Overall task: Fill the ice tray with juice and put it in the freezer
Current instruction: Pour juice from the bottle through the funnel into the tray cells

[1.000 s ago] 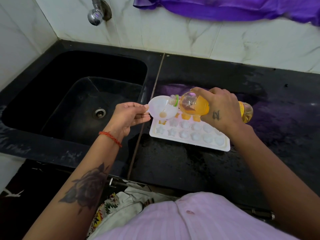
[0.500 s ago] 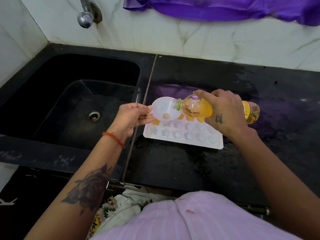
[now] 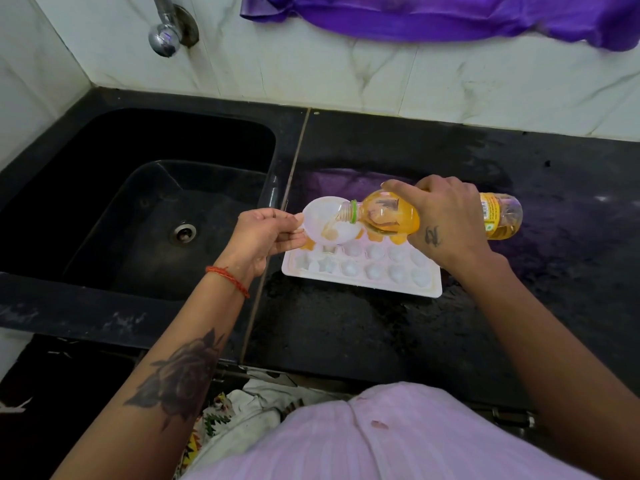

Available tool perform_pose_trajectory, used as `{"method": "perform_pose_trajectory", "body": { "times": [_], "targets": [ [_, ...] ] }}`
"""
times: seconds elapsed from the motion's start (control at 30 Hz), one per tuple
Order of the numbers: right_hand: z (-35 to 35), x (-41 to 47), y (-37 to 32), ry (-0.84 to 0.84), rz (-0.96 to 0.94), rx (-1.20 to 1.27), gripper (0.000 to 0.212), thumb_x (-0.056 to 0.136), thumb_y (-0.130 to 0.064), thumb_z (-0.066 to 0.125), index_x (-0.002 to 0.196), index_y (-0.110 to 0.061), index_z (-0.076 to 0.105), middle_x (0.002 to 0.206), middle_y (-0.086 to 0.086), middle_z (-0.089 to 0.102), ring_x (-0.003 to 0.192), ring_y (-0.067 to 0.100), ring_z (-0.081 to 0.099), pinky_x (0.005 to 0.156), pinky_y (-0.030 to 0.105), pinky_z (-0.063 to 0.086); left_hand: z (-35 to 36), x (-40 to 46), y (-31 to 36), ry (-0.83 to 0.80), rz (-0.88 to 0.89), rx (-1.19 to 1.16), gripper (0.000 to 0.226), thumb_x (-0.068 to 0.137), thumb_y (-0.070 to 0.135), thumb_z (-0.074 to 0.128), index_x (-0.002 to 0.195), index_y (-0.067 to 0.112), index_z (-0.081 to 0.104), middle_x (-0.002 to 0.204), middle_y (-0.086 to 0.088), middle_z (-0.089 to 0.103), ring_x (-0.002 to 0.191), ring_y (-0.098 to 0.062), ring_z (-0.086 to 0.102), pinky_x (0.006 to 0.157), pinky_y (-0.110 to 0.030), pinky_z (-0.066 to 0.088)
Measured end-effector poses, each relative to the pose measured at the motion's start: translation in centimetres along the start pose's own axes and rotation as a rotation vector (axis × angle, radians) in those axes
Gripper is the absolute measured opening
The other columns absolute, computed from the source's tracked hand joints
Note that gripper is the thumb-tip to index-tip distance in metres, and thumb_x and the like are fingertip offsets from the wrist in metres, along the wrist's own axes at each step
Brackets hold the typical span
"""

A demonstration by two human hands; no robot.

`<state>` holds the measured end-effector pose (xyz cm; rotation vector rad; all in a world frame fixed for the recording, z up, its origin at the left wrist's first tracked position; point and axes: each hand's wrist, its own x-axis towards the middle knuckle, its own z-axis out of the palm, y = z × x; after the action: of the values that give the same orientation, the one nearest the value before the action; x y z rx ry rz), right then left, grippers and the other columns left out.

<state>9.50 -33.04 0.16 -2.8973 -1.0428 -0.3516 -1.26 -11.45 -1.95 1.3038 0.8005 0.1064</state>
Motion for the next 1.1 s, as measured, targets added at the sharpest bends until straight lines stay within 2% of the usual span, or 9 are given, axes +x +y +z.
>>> {"method": "perform_pose_trajectory", "body": {
  "times": [0.33, 0.53, 1.1],
  "targets": [
    [-0.3, -0.2, 0.4, -0.027, 0.045, 0.094, 0.065, 0.077, -0.026, 0.072, 0.134, -0.035, 0.042, 0.111, 0.011, 0.058, 0.101, 0.031, 0.052, 0.085, 0.040, 0.037, -0.1, 0.1, 0.1, -0.010, 0.010, -0.014, 0.005, 0.082, 0.002, 0.065, 0.077, 0.002, 0.064, 0.052, -0.002, 0.069, 0.052, -0.013, 0.069, 0.049, -0.018, 0.054],
    [-1.0, -0.8, 0.7, -0.025, 0.095, 0.176, 0.070, 0.070, -0.018, 0.074, 0.131, -0.035, 0.045, 0.107, 0.012, 0.059, 0.096, 0.032, 0.052, 0.082, 0.040, 0.037, 0.6, 0.1, 0.4, -0.042, 0.037, -0.022, 0.006, 0.081, 0.002, 0.066, 0.076, 0.002, 0.065, 0.057, -0.003, 0.071, 0.055, -0.014, 0.070, 0.050, -0.019, 0.055],
    [-0.3, -2.2, 3.2, 0.005, 0.108, 0.001, 0.067, 0.075, -0.018, 0.073, 0.132, -0.037, 0.044, 0.106, 0.011, 0.059, 0.096, 0.032, 0.053, 0.083, 0.040, 0.036, 3.2, 0.3, -0.1, -0.094, 0.017, 0.031, 0.006, 0.081, 0.003, 0.069, 0.076, 0.002, 0.065, 0.054, -0.004, 0.070, 0.053, -0.013, 0.070, 0.049, -0.018, 0.054]
  ]
}}
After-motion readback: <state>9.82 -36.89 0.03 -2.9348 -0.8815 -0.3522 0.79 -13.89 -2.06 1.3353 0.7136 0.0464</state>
